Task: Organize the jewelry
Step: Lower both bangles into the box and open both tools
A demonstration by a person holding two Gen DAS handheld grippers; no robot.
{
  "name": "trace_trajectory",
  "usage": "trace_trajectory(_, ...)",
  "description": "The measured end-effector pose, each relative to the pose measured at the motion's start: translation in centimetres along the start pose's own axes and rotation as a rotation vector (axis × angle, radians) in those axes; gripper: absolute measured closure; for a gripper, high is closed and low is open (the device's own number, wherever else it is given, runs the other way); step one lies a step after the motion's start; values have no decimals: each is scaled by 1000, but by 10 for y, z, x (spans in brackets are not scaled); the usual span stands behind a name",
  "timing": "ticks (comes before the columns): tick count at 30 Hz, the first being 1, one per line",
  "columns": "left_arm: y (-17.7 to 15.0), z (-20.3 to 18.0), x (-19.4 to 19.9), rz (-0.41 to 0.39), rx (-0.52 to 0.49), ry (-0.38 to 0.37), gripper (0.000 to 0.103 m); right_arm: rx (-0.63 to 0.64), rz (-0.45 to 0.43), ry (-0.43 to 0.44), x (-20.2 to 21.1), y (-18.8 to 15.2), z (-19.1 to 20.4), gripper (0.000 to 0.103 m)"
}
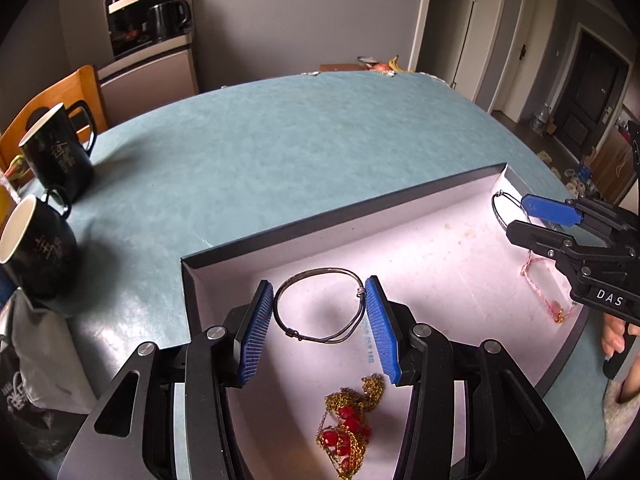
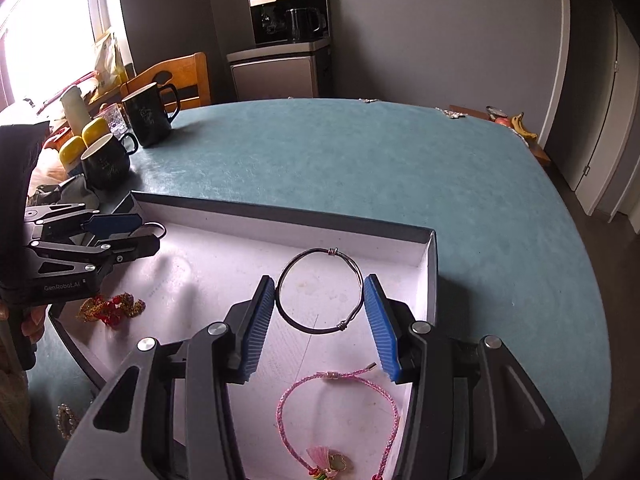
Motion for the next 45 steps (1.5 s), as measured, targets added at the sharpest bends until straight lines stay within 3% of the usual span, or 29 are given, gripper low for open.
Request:
trace_trajectory(5, -5, 2, -3, 22, 19, -25, 53, 29, 40, -32, -8, -11, 0, 57)
trace_trajectory(17, -13, 3, -10, 86, -31, 52, 53, 50, 75, -69, -12, -22, -2, 57)
trace_trajectory(26, -14, 2, -12, 96, -46, 62, 53, 74, 80, -75, -14, -22, 1, 56)
trace_trajectory(34, -13, 3, -12, 89, -35, 49, 46, 46, 72, -51, -12, -22, 1, 54)
trace_trajectory(36, -12, 3, -11, 83, -25, 36, 43, 27, 65, -34, -9, -21, 1, 45)
trace_trajectory(40, -6, 3, -4, 55, 18, 19, 37, 30, 32, -42, 2, -11, 1, 41)
trace_trajectory(42, 0, 0, 6, 29, 28, 10, 31, 29, -7, -49, 15, -3, 1, 24)
trace_trajectory(45, 13, -5, 31, -25, 10, 19, 22, 23, -56, -58, 37, 8, 0, 15)
Point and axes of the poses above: each gripper's, at about its wrist camera, not at the fingertips, and x roughly against the way its jaws point, z to its left, y to its top, the point moved 8 cm from there along -x, roughly the way its jaws point, and after that the axes turned 13 degrees about -z, right-handed, at the moved point
